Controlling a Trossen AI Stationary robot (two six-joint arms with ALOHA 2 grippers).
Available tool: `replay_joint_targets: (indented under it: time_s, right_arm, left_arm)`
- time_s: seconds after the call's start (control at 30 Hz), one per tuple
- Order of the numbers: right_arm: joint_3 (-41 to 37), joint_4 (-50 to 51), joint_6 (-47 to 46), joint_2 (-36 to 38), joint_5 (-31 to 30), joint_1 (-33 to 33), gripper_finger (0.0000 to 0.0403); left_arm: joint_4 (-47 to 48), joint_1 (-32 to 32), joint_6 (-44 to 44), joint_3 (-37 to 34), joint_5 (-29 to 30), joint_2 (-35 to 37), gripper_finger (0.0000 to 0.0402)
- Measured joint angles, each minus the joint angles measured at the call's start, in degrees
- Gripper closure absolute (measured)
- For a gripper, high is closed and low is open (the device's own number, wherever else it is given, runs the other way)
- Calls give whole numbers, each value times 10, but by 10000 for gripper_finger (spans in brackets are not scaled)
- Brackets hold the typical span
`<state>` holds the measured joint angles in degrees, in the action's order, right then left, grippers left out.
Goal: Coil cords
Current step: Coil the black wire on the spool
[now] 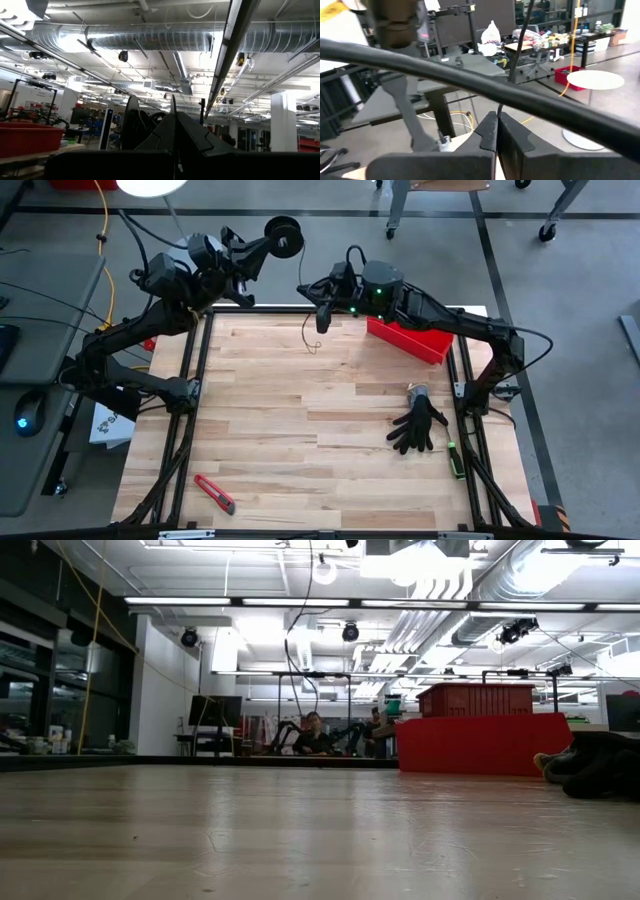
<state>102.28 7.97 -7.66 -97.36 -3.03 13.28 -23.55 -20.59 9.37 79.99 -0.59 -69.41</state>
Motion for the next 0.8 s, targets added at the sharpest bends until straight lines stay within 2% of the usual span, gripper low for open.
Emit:
replay_joint_targets:
  time_s: [0.2, 0.37, 0.53, 0.8]
  right_arm:
    - [0, -18, -4, -1, 0, -18, 402]
    - [0, -48, -5, -10, 0, -26, 402]
    - [0, -80, -1, -17, 11, -29, 402]
    - [0, -149, 16, -30, 31, -43, 403]
  left_arm:
    - [-15, -12, 27, 0, 16, -3, 401]
    - [-49, -11, 86, 0, 16, -24, 401]
    - [-106, -11, 220, 0, -6, -38, 401]
    - [-116, -12, 500, 0, -37, -37, 401]
